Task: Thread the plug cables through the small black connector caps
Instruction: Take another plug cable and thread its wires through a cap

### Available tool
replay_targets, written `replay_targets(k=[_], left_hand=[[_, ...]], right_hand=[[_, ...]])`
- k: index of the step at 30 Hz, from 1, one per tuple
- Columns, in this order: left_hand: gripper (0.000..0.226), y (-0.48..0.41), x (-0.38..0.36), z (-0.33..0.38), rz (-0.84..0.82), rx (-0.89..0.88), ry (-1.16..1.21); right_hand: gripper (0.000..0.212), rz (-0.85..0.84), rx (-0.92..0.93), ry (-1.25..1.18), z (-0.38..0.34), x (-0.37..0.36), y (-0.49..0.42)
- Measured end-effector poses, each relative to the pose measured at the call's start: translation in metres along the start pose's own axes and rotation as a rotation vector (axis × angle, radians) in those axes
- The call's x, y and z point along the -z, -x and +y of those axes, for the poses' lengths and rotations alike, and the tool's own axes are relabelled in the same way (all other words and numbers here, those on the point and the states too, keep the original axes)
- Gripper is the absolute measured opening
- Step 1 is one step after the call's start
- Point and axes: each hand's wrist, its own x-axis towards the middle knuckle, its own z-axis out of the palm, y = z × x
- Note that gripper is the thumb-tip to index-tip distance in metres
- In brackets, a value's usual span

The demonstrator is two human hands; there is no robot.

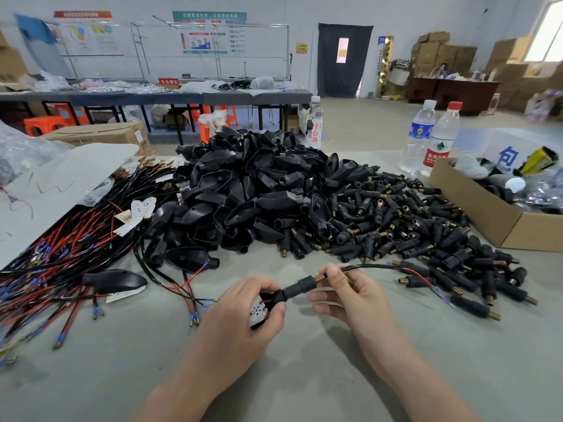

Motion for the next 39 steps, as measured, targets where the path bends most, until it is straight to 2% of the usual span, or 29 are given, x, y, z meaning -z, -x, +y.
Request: replay_targets(k=[9, 22, 28, 33, 39], left_hand=[[0.012, -0.0004, -0.0003, -0.0006, 0.005, -0.029, 0.009], [0.012, -0.0013, -0.0022, -0.0015, 0.031, -0.135, -0.107], [0.012, -0.0033, -0.0029, -0.004, 0.053, -0.172, -0.181], [0.012, -0.0042, -0.0037, -0.0056, 0.077, -0.193, -0.214], [0.012, -0.0018, -0.0017, -0.0063, -0.022, -0.085, -0.049]], right_hand=[[0.031, -0.083, -0.02, -0.037, 0.0024, 0.0013, -0.0004], [0.035, -0.02, -0.011, 0.054, 0.0051, 0.0008, -0.0011], [0.023, -0.008, -0.001, 0.093, 0.0057, -0.0004, -0.0009], [0.021, -0.015, 0.009, 0.107, 0.0044, -0.0012, -0.0001], [0.02, -0.031, 0.069, 0.215, 0.0026, 0.0008, 0.0009]])
